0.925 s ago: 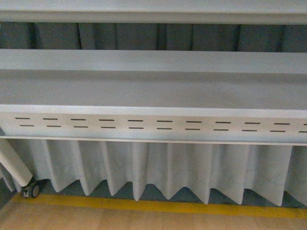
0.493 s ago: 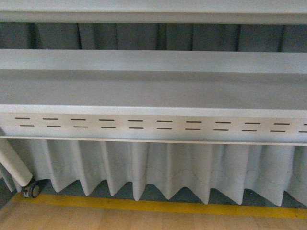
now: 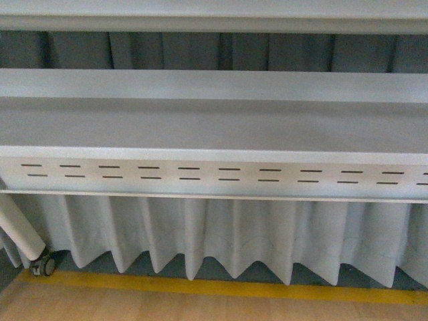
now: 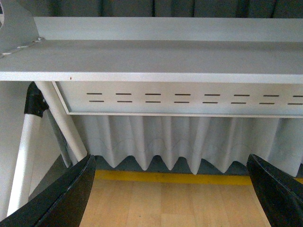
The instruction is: Wind up and store yellow beetle toy
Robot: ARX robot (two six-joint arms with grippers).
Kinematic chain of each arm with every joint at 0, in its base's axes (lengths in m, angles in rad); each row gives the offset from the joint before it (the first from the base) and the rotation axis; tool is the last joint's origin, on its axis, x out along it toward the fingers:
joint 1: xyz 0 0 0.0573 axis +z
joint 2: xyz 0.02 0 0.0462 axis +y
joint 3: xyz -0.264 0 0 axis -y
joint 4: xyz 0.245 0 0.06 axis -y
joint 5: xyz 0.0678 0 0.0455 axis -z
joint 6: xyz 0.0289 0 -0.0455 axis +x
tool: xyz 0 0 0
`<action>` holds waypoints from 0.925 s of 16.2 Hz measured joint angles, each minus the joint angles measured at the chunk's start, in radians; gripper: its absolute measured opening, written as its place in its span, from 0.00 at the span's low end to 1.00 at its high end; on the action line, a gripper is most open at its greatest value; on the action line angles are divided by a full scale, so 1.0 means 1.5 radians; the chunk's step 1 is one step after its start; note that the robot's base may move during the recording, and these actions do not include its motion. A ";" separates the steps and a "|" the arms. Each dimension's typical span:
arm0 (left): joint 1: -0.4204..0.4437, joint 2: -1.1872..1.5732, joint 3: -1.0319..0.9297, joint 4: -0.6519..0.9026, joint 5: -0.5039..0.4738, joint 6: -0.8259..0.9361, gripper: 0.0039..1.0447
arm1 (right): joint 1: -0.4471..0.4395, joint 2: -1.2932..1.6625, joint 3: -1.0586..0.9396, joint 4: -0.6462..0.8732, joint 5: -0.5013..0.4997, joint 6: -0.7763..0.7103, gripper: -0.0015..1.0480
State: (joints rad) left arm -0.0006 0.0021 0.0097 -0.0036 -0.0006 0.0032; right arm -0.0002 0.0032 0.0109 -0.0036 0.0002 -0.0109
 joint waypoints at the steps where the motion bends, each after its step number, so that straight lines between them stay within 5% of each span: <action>1: 0.000 0.000 0.000 0.000 0.000 0.000 0.94 | 0.000 0.000 0.000 0.000 0.000 0.000 0.94; 15: 0.000 0.000 0.000 0.000 0.000 0.000 0.94 | 0.000 0.000 0.000 0.000 0.000 0.000 0.94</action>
State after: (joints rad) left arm -0.0006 0.0017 0.0097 -0.0036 -0.0006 0.0032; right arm -0.0002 0.0032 0.0109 -0.0036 0.0002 -0.0109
